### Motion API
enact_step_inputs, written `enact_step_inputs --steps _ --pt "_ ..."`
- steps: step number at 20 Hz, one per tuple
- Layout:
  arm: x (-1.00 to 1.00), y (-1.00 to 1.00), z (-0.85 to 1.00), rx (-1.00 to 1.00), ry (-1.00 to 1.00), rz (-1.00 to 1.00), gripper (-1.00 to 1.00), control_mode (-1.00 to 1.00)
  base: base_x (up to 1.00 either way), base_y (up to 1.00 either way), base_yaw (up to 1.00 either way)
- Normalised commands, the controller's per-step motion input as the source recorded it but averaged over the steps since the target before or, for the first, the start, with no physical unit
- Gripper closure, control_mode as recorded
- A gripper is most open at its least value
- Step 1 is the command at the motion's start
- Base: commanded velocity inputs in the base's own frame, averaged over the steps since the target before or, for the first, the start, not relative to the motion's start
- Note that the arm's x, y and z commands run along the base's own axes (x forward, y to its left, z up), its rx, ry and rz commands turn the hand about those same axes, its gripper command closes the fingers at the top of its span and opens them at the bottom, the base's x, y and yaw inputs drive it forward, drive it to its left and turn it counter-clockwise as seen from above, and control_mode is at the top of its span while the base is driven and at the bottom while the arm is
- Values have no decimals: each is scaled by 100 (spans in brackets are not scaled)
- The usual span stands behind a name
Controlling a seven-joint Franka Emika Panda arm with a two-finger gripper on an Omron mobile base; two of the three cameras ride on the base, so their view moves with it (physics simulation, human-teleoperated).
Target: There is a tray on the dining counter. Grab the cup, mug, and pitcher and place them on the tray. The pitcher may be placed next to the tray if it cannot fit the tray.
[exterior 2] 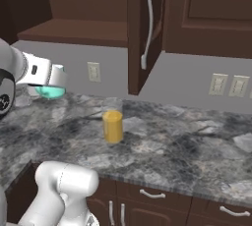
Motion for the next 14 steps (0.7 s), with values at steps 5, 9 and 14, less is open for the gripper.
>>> enact_step_inputs --steps 5,9,14 --pt "0 0 0 0 0 0 100 100 -55 -45 0" --pt "0 0 0 0 0 0 100 100 -73 -5 -1" --pt "0 0 0 0 0 0 100 100 -71 -1 -29"
